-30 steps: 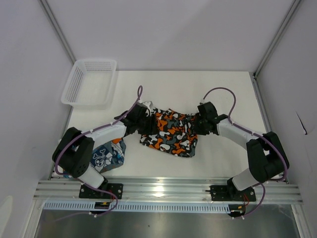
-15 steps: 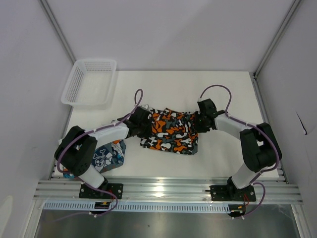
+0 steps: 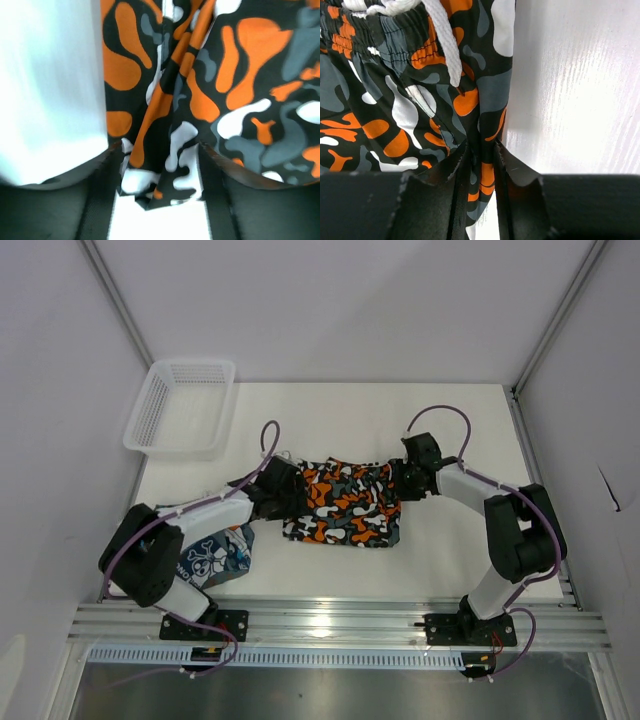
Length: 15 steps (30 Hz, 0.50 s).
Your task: Fold and stack the shorts
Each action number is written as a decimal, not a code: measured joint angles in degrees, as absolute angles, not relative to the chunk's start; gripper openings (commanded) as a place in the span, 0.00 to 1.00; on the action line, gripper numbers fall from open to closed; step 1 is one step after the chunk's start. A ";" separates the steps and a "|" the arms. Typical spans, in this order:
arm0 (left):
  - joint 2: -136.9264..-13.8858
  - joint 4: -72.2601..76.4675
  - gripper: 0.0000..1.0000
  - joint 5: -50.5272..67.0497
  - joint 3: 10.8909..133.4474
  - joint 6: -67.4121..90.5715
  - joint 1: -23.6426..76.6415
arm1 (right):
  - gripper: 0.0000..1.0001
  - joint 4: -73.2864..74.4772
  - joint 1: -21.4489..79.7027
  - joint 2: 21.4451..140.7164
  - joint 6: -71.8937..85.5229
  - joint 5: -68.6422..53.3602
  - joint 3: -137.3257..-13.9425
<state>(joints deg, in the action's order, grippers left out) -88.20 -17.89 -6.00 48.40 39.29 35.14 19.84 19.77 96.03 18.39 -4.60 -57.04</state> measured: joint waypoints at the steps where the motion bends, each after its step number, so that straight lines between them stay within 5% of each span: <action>1: -86.94 -18.44 0.71 -6.17 48.34 39.05 35.14 | 0.28 19.86 19.75 96.03 18.31 -4.62 -57.08; 5: -80.25 -19.94 0.75 -6.59 48.38 38.92 34.79 | 0.32 20.25 19.55 96.03 17.85 -4.64 -57.80; 6: -78.76 -20.51 0.75 -6.61 48.53 38.89 34.61 | 0.38 20.25 19.42 96.03 17.72 -4.64 -57.91; 7: -77.56 -20.97 0.75 -6.74 48.77 38.81 34.22 | 0.57 20.27 19.25 96.01 17.65 -4.62 -57.93; 8: -76.75 -21.41 0.75 -6.87 49.15 38.70 33.74 | 0.65 20.45 19.07 95.98 17.72 -4.60 -57.93; 15: -75.18 -23.31 0.75 -7.84 49.76 38.50 31.20 | 0.82 23.09 18.57 91.57 17.39 -3.88 -57.93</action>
